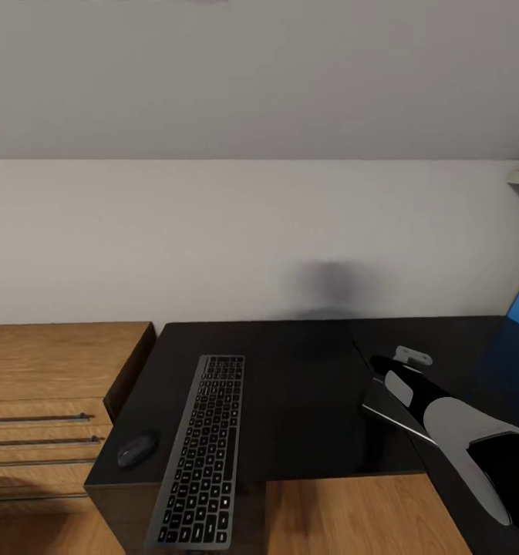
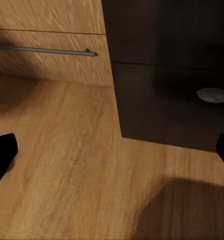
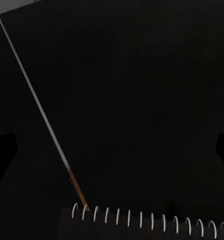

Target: In the bedroom, organize the workspace by keeping the computer under the desk, ensuring the monitor is on the desk, placing the keyboard on the desk next to the monitor, placing the mouse on the desk next to the keyboard, moving the folder from the swivel chair onto the desk next to the mouse, stacking the notebook on top of the folder with the pen on top of the notebook, and positioning the swivel chair next to the desk.

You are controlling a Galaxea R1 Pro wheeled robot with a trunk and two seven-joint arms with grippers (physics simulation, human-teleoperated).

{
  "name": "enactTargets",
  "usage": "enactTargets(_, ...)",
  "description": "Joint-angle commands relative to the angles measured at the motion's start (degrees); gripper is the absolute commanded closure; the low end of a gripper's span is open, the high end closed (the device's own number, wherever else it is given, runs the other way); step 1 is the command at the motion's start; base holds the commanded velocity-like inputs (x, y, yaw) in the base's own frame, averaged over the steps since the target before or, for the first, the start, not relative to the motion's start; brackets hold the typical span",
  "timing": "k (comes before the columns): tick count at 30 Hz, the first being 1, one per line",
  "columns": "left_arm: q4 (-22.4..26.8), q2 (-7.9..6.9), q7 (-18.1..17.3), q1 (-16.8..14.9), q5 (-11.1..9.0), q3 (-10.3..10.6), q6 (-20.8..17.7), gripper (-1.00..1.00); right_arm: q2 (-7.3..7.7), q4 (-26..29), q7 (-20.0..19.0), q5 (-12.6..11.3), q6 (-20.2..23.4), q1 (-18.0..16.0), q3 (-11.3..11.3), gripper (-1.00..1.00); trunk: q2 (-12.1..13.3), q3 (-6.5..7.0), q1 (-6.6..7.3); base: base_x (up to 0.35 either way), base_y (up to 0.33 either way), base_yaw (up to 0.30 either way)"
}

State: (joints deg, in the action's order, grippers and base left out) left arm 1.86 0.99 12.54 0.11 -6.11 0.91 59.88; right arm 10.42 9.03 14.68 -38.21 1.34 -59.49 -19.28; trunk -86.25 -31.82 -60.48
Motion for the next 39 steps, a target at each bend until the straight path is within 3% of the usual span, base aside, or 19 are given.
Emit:
enactTargets(1, 0.1, 0.02, -0.3, 0.0, -0.6, 0.1, 0.1, -1.00, 0.03, 0.1, 0.3, -0.5, 0.2, 0.0, -0.5, -1.00, -0.4, -0.23, -0.22, 0.000, 0.000, 0.000)
enactTargets(7, 0.1, 0.04, -0.3, 0.0, -0.6, 0.1, 0.1, -1.00, 0.11, 0.1, 0.3, -0.5, 0.2, 0.0, -0.5, -1.00, -2.8, -1.31, -1.54, 0.000, 0.000, 0.000)
enactTargets(23, 0.0, 0.08, -0.2, 0.0, -0.6, 0.2, 0.1, -1.00, 0.51, 0.1, 0.4, -0.7, 3.0, 0.0, -0.3, -1.00, -2.8, -1.31, -1.54, 0.000, 0.000, 0.000)
enactTargets(39, 0.1, 0.07, -0.2, 0.0, -0.6, 0.1, 0.1, -1.00, 1.00, 0.2, 0.3, -0.8, 3.4, -0.1, -0.2, -1.00, -8.5, -3.82, -4.62, 0.000, 0.000, 0.000)
